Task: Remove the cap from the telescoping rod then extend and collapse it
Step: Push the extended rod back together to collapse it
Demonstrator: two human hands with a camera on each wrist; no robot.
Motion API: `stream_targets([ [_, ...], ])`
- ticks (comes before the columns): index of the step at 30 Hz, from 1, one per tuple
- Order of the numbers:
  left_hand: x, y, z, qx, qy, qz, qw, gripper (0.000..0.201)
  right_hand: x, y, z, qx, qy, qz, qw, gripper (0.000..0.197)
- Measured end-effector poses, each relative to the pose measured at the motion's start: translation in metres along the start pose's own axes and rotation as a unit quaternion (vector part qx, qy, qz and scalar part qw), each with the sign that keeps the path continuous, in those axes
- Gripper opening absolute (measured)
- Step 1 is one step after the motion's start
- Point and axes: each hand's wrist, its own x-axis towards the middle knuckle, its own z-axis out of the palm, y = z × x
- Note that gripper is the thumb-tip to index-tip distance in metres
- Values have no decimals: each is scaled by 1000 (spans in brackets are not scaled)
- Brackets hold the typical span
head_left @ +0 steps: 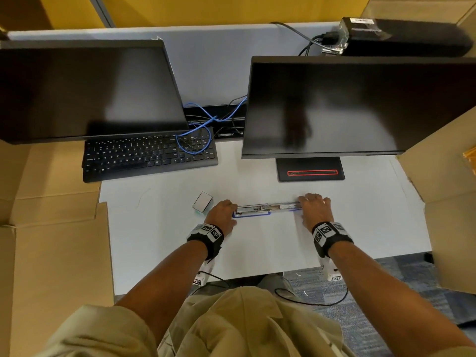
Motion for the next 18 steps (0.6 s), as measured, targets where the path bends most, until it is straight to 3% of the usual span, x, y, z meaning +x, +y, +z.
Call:
stream_targets([
  [3, 2, 3, -2, -7, 6, -10, 1000, 29, 0, 1, -5, 52, -22, -1, 998, 32],
  [10, 5, 6, -5, 13, -2, -19, 1000, 24, -7, 3, -18, 184, 34, -2, 982, 29],
  [14, 6, 7, -4, 6, 2, -27, 1000, 22, -13, 6, -38, 255, 76, -50, 963, 23],
  [18, 5, 7, -4, -7, 6, -32, 999, 21, -17, -8, -55, 325, 70, -93, 938, 32],
])
